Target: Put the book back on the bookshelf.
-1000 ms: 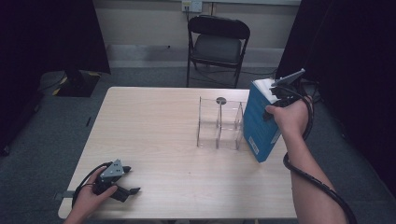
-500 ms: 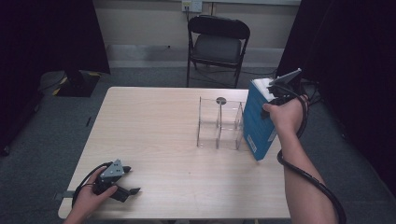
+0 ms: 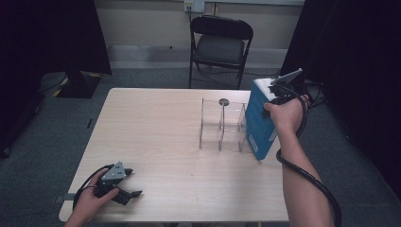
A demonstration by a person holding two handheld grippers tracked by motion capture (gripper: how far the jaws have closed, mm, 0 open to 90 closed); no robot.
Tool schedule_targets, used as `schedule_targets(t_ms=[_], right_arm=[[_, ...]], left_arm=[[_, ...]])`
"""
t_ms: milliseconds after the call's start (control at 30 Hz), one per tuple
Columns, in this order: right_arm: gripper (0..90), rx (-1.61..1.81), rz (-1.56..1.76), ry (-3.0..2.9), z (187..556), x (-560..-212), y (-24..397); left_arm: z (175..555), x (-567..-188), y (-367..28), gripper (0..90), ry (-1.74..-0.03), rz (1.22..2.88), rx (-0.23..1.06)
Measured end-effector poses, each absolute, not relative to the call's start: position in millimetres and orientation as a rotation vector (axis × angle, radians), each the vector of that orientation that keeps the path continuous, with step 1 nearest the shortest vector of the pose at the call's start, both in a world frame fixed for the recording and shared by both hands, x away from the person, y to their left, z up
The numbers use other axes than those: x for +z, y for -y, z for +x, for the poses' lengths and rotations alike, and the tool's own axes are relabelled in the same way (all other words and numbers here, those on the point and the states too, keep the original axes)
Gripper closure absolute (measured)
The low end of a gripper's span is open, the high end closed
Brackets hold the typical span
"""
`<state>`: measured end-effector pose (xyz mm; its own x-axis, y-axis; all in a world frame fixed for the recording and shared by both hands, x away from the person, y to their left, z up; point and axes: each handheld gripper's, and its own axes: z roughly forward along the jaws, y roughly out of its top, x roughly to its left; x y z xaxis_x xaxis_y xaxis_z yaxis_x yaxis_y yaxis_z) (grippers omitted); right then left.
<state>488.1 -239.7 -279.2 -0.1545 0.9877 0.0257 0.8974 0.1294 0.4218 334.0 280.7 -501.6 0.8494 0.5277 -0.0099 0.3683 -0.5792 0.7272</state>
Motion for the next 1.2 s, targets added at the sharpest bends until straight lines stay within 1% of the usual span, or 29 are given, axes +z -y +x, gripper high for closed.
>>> schedule_targets(t_ms=[467, 667, 900, 1033, 1133, 1200], right_arm=[[61.7, 0.538, 1.812, -2.135, 496.9, -285.6, 232.1], [61.5, 0.587, 1.834, -2.112, 493.8, -295.1, 234.4], [60.4, 0.582, 1.828, -2.119, 491.2, -296.2, 234.5], [57.4, 0.592, 1.821, -2.129, 490.6, -296.8, 234.5], [51.4, 0.601, 1.829, -2.134, 489.8, -298.1, 236.4], [49.5, 0.617, 1.839, -2.117, 488.4, -297.9, 237.7]], left_arm=[[333.8, -501.7, -280.5, 8.2, -0.642, 2.251, 0.263], [333.6, -501.7, -280.4, 8.2, -0.641, 2.251, 0.262], [333.3, -501.8, -280.1, 8.0, -0.64, 2.252, 0.262], [333.2, -501.9, -280.1, 8.0, -0.641, 2.251, 0.26], [333.2, -501.9, -280.1, 7.9, -0.641, 2.251, 0.26], [333.2, -501.9, -280.0, 7.9, -0.642, 2.25, 0.259]])
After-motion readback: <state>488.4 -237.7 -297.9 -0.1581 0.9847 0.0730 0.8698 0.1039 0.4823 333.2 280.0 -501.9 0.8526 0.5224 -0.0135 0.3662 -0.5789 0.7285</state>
